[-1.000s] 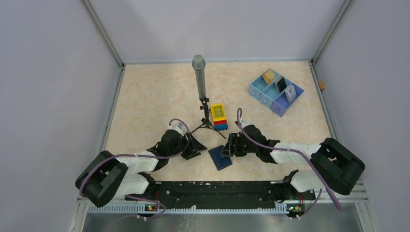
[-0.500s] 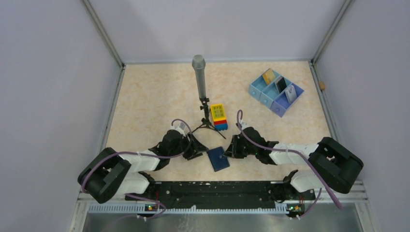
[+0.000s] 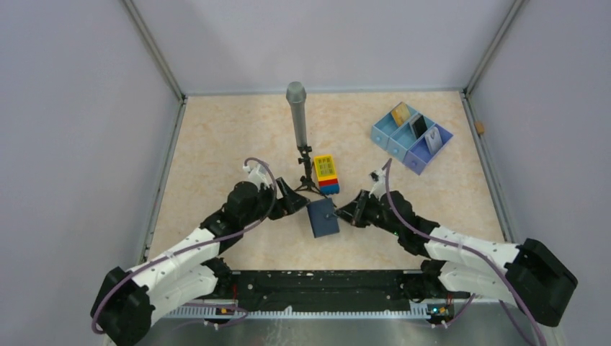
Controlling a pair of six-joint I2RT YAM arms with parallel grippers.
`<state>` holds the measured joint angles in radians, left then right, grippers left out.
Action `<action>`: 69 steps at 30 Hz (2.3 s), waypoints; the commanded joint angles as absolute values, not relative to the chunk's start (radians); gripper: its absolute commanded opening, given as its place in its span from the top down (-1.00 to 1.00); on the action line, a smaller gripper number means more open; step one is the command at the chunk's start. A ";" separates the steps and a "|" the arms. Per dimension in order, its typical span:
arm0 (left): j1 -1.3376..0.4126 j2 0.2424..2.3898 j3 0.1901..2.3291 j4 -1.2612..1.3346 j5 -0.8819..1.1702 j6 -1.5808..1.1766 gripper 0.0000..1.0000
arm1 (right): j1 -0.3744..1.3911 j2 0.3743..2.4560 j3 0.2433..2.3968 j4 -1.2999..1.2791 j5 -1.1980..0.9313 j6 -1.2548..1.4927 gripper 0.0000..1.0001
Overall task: Put the credit cards into the card holder
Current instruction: Pick up the card holder from the center of the board, then open the card holder at the center of the board.
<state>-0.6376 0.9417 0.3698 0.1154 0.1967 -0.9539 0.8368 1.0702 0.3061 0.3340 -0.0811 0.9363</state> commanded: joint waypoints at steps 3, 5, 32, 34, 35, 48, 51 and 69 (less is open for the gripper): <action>-0.637 0.795 0.491 0.061 0.258 -0.850 -0.81 | 0.851 0.871 0.326 0.497 -0.005 0.942 1.00; -0.638 0.774 0.518 0.066 0.311 -0.836 -0.85 | 0.850 0.828 0.329 0.520 0.019 0.941 1.00; -0.637 0.983 0.467 0.473 0.599 -0.963 0.51 | 0.850 0.871 0.336 0.651 -0.058 0.918 1.00; -0.637 0.996 0.470 0.478 0.600 -0.958 0.80 | 0.851 0.860 0.343 0.606 -0.060 0.895 0.96; -0.636 1.001 0.474 0.470 0.598 -0.950 0.93 | 0.850 0.848 0.353 0.549 -0.057 0.878 0.83; -0.591 1.047 0.709 -0.089 0.820 -0.586 1.00 | 0.799 0.776 0.629 0.005 -0.271 0.474 -0.42; -0.591 1.068 0.757 -0.182 0.929 -0.499 1.00 | 0.799 0.834 0.653 0.023 -0.438 0.463 -0.32; -0.591 1.045 0.783 -0.273 1.119 -0.350 1.00 | 0.798 0.961 0.707 0.024 -0.681 0.434 0.00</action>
